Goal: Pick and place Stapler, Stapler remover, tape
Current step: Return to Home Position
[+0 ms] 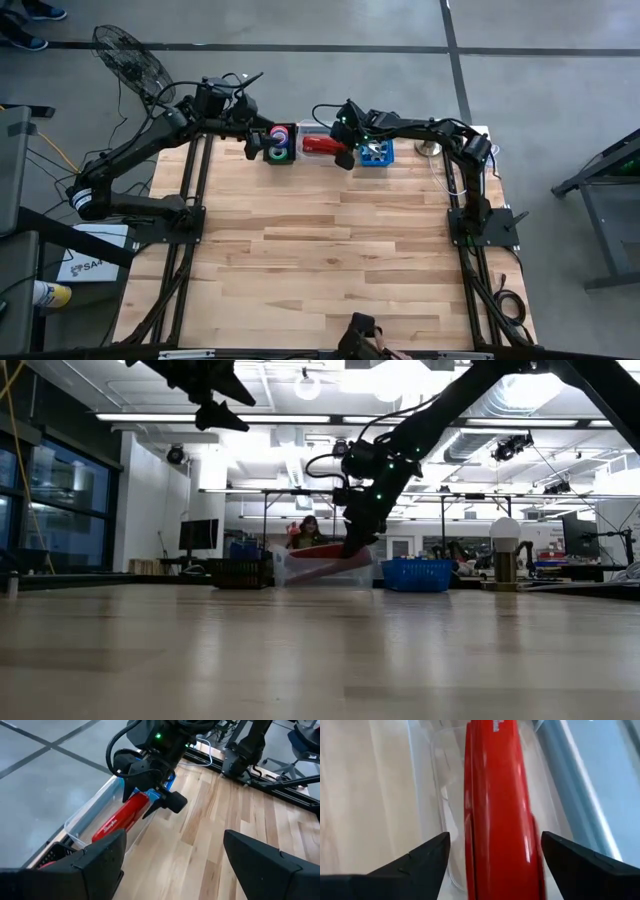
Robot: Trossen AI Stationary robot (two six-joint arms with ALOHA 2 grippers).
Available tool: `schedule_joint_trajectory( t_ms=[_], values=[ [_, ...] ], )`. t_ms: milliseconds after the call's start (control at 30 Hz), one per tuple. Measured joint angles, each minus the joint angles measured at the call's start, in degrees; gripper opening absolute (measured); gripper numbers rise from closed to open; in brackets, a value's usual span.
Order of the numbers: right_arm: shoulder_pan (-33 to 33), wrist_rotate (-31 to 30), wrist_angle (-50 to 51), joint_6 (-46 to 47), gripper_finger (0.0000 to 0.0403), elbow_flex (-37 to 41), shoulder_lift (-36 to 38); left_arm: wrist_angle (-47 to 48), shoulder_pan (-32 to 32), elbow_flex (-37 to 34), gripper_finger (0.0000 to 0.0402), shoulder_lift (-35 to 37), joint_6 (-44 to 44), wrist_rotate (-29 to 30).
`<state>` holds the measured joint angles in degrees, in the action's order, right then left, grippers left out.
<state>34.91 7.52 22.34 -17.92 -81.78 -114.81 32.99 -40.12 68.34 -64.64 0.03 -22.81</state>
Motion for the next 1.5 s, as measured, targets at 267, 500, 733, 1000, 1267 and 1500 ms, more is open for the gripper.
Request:
schedule_joint_trajectory(
  t_ms=[267, 500, 733, 1000, 1267, 1500],
  values=[
    [-0.1, -3.5, 0.9, -0.1, 0.0306, 0.0, 5.5, 0.2, 0.0, 0.0, 0.0327, 0.0, -0.7, -0.6],
    [-0.3, -3.6, 2.3, 1.8, 0.0306, 0.0, 12.0, 0.2, 0.0, 0.0, 0.0327, 0.8, -0.2, -1.6],
    [-0.3, -5.5, 6.2, 12.8, 0.0307, 0.0, 19.6, 2.2, 0.0, 0.0, 0.0327, 4.7, 1.2, 1.8],
    [-2.1, -1.5, 17.7, 11.4, 0.0307, 0.1, 30.2, 7.6, 0.0, 0.0, 0.0327, 8.7, 1.2, 5.0],
    [-4.9, 3.3, 12.6, 15.3, 0.0307, 11.5, 39.8, 1.8, 0.5, -9.7, 0.0327, 12.6, -3.0, 0.5],
    [-10.1, 3.1, -4.2, 29.0, 0.0307, 32.6, 52.1, -9.8, 6.4, -23.0, 0.0327, 20.1, -10.6, 0.2]
  ],
)
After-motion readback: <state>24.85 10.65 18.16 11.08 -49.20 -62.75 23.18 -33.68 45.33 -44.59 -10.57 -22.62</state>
